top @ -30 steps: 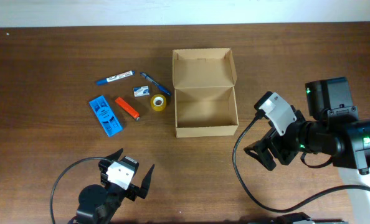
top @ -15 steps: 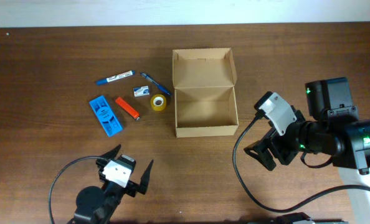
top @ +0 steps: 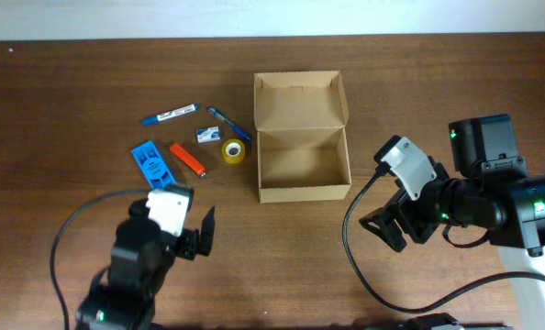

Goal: Pack container
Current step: 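Reach the left gripper to the blue duster and grasp it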

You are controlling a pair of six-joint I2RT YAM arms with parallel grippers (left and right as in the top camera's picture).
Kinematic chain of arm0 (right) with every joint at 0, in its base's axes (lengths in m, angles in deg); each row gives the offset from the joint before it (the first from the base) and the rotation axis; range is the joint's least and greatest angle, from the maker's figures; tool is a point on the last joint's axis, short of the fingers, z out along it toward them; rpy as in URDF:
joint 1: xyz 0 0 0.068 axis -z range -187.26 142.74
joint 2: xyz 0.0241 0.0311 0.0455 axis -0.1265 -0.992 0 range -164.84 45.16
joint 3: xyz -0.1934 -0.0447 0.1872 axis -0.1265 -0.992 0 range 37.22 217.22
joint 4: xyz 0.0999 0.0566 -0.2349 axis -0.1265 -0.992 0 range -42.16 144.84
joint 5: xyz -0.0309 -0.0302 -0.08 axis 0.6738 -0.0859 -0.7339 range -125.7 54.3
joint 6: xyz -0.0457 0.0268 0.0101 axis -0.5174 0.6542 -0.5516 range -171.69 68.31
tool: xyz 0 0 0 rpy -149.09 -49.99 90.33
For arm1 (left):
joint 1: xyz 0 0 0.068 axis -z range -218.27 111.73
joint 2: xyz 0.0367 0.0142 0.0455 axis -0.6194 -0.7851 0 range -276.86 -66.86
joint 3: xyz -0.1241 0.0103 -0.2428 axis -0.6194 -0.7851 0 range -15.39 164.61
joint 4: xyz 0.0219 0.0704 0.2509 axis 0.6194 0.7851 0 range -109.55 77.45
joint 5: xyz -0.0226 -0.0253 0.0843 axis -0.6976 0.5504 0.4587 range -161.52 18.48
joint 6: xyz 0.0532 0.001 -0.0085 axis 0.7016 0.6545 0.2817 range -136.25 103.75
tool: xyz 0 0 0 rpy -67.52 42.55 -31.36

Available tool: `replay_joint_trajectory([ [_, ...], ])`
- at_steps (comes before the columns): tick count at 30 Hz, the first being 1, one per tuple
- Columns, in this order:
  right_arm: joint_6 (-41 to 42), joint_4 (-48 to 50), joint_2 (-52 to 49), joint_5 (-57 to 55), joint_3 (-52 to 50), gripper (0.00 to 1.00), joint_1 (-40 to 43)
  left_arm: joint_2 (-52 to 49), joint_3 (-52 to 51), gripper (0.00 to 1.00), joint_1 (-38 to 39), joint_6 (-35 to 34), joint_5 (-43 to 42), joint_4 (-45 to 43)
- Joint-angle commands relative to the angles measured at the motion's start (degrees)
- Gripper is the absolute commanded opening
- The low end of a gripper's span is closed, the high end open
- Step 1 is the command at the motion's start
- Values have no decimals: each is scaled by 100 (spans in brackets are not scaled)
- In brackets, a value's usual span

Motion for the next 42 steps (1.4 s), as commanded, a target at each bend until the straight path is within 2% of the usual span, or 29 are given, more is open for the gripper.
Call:
replay_joint_trajectory([
  [1, 44, -9, 17, 55, -24, 99, 7, -855, 564, 100, -96, -13, 232, 105],
  [3, 44, -9, 17, 55, -24, 99, 7, -1545, 1021, 100, -334, -339, 232, 352],
  [8, 44, -9, 17, 55, -24, 99, 7, -3077, 2015, 100, -1305, -629, 227, 968],
  [11, 44, -9, 17, 52, -24, 99, 7, -3818, 2269, 100, -1652, -643, -310, 975],
  [14, 44, -9, 17, 55, -24, 99, 7, -4232, 2288, 100, -1668, -643, -721, 870],
  [19, 44, -9, 17, 55, -24, 99, 7, -4570, 2286, 100, -1663, -645, -483, 271],
  [22, 44, -9, 17, 55, -24, 99, 7, -4828, 2288, 100, -1663, -1429, 514, 131],
  [25, 44, -9, 17, 55, -24, 99, 7, -5281, 2413, 100, -1663, -1904, 691, 103],
  [29, 44, -9, 17, 55, -24, 99, 7, -6767, 3947, 100, -1773, -2031, 719, 1241],
  [32, 44, -9, 17, 55, -24, 99, 7, -7326, 4557, 100, -1812, -2035, 286, 1445],
  [34, 44, -9, 17, 55, -24, 99, 7, -7431, 4579, 83, -1926, -2055, -79, 1390],
  [35, 44, -9, 17, 55, -24, 99, 7, -7447, 4579, 80, -1952, -2055, -120, 1392],
  [42, 44, -9, 17, 55, -24, 99, 7, -7654, 4579, 80, -2026, -2057, -127, 1502],
])
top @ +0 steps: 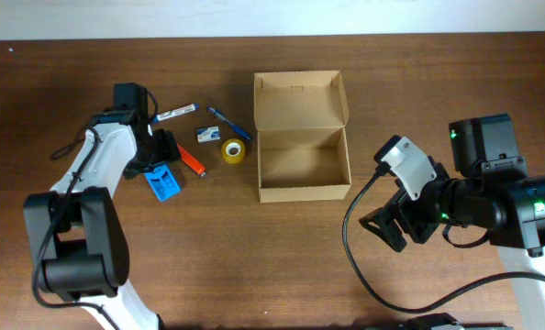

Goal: Pack container
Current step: 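Reach the left gripper to the blue duster and grasp it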

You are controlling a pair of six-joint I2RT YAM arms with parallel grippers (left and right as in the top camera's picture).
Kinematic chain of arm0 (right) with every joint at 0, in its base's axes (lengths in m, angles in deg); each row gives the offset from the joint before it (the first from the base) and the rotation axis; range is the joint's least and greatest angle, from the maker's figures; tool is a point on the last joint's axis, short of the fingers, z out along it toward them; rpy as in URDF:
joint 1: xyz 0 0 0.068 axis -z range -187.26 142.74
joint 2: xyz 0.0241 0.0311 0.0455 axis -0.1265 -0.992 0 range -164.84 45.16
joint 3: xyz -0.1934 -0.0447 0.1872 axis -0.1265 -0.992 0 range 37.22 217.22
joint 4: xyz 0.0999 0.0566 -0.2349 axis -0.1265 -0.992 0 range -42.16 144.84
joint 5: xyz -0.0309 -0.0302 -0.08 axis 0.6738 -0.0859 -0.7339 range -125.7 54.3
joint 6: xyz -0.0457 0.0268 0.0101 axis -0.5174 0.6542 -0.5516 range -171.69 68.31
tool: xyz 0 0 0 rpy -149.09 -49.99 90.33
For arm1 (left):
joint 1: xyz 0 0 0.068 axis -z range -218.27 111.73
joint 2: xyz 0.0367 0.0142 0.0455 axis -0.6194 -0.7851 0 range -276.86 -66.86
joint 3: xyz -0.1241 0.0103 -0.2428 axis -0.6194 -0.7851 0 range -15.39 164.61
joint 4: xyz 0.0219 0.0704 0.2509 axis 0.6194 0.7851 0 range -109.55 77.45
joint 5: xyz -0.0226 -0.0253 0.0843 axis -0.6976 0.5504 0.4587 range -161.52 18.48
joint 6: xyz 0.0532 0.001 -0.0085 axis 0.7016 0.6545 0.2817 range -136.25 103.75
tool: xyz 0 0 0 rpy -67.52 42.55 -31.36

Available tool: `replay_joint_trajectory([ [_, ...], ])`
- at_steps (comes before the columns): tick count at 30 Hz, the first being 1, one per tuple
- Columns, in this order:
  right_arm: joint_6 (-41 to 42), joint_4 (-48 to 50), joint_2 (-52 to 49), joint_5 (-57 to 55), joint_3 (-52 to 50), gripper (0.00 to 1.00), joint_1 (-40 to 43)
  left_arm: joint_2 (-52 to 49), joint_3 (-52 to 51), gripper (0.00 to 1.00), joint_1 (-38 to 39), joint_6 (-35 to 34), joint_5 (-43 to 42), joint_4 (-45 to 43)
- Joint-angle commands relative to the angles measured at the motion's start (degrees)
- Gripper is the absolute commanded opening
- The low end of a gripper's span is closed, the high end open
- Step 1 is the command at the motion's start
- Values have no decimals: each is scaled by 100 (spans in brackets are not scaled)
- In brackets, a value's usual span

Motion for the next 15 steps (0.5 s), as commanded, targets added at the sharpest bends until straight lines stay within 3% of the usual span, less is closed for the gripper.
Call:
replay_joint_trajectory([
  [1, 42, -2, 17, 52, -24, 99, 7, -219, 133, 80, -68, -61, -116, 59],
  [15, 42, -2, 17, 52, -24, 99, 7, -321, 81, 76, -184, -57, 160, -90],
])
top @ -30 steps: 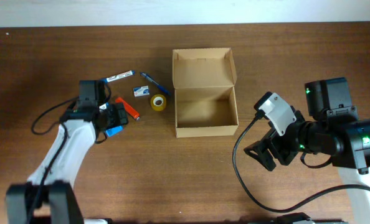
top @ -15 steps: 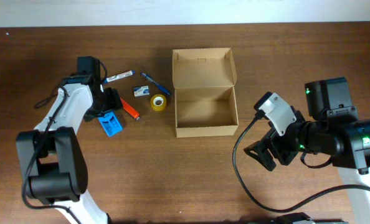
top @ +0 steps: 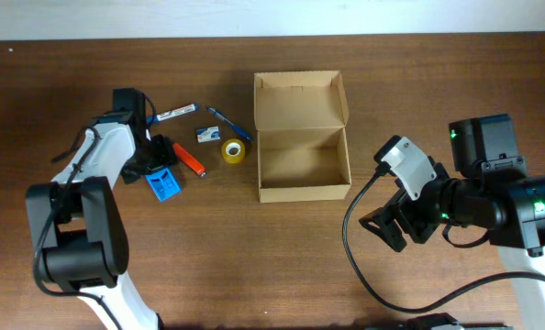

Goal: Pack container
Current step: 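Reach the left gripper to the blue duster and grasp it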

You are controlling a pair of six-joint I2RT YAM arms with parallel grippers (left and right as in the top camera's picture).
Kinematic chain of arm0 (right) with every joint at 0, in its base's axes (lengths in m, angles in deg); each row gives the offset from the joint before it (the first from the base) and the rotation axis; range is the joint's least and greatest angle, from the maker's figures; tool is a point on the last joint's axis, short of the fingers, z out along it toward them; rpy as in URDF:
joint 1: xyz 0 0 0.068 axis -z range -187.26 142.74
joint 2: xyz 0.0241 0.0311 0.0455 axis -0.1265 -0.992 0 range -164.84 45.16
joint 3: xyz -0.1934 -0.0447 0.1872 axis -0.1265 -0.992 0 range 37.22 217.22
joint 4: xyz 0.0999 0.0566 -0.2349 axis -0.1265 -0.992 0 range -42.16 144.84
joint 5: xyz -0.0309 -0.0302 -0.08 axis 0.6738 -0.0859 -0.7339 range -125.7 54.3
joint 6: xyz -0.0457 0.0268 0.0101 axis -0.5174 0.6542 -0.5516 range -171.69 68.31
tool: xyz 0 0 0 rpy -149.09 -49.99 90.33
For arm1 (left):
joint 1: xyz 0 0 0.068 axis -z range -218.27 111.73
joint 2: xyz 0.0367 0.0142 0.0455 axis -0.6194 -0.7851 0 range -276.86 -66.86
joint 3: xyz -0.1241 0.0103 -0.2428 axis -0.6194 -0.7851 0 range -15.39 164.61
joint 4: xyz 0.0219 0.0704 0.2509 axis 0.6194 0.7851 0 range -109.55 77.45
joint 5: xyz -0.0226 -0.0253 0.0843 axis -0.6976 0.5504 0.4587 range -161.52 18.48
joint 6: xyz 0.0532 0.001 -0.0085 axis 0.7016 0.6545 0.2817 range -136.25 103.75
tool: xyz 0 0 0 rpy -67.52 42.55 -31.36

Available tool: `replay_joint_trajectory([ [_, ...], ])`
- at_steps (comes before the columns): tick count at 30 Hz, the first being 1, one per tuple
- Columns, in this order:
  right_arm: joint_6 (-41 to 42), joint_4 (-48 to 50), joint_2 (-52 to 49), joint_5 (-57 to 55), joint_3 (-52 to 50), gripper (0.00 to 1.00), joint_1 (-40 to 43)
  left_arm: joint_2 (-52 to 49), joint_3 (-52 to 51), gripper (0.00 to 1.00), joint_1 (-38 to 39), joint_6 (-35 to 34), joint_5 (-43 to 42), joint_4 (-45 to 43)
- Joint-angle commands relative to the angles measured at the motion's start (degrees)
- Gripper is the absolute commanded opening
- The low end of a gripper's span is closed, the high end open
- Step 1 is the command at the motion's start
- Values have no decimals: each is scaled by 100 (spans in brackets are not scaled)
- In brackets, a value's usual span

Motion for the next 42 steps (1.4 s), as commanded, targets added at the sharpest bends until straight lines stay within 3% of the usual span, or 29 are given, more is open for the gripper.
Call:
replay_joint_trajectory([
  [1, 46, -2, 17, 55, -24, 99, 7, -52, 70, 75, -35, -57, 120, -79],
  [9, 46, -2, 17, 55, -24, 99, 7, -310, 52, 74, -28, -192, 4, -151],
  [17, 46, -2, 17, 55, -24, 99, 7, -319, 52, 55, -28, -208, 4, -151],
  [26, 46, -2, 17, 55, -24, 99, 7, -319, 52, 45, -31, -205, 7, -120],
  [35, 46, -2, 17, 55, -24, 99, 7, -319, 55, 20, -28, -203, 7, -94],
  [39, 46, -2, 17, 55, -24, 99, 7, -284, 129, 2, -28, -208, 7, 179],
  [42, 46, -2, 17, 55, -24, 99, 7, -146, 210, 2, -13, -205, 31, 378],
])
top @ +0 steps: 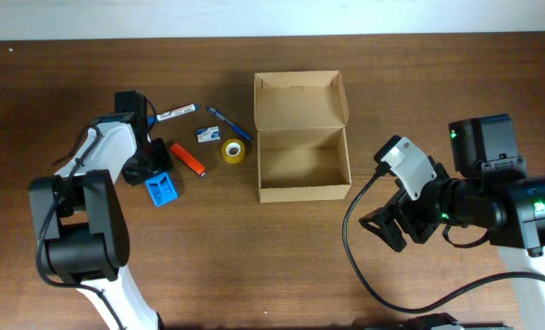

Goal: Pack container
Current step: 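Reach the left gripper to the blue duster and grasp it, then carry the blue duster into the box and release it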

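An open cardboard box stands at the table's middle with its flap back and nothing inside. To its left lie a blue-capped marker, a blue pen, a small white box, a yellow tape roll and an orange stick. My left gripper sits over the upper end of a blue packet, which has shifted with it; its fingers are hidden under the wrist. My right gripper hovers open and holding nothing, right of the box's front.
The left arm's links curve along the left side of the table. The right arm's body and cable fill the right side. Bare wooden table lies in front of the box.
The blue packet under my left gripper has turned a little and sits slightly lower and to the left. The left wrist shifted with it. My right arm has not moved.
First my left arm was folded near the front left, and the blue packet lay beside the orange stick. Then the arm was stretched out with its gripper on the packet, which had shifted toward the front. Since then the packet has been nudged further; the right arm stayed still.
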You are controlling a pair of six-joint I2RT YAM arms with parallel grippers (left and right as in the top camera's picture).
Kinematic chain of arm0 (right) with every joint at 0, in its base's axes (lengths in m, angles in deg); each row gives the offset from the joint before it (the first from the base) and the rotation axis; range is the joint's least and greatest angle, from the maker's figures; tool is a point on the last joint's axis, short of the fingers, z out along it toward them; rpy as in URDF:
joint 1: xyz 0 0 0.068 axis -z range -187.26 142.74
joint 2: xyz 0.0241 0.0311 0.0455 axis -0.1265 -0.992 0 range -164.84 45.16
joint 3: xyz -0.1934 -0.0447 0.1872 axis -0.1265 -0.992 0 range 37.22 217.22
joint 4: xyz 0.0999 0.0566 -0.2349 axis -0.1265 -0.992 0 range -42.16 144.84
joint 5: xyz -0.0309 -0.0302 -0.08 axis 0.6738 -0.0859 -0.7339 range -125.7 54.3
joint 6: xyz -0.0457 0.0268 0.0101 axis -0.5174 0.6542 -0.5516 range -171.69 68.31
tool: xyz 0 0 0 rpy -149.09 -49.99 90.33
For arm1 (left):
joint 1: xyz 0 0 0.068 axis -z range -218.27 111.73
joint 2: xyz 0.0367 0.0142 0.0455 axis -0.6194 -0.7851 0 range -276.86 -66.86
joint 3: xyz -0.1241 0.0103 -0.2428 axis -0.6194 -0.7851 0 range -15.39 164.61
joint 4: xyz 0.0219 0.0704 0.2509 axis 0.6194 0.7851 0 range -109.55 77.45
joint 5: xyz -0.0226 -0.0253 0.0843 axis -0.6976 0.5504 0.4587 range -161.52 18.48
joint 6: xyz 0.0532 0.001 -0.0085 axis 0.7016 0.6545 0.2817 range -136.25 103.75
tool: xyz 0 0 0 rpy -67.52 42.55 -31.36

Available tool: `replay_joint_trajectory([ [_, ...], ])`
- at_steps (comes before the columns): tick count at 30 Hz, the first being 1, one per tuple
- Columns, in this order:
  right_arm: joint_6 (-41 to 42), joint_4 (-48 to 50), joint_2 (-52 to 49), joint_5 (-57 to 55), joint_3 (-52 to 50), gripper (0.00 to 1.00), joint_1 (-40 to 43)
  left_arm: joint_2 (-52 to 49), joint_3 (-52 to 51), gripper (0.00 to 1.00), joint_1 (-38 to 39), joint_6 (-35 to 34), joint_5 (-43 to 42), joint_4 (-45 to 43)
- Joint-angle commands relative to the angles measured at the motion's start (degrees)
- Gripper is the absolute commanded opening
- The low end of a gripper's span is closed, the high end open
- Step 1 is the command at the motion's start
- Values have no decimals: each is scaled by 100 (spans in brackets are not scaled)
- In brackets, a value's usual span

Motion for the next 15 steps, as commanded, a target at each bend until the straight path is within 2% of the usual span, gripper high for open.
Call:
replay_joint_trajectory([
  [1, 42, -2, 17, 55, -24, 99, 7, 170, 146, 2, 2, -55, 0, 138],
  [10, 42, -2, 17, 55, -24, 99, 7, 1515, 146, 2, 203, -55, 0, 323],
  [15, 42, -2, 17, 55, -24, 99, 7, 2186, 168, 2, 957, -46, -4, 608],
])
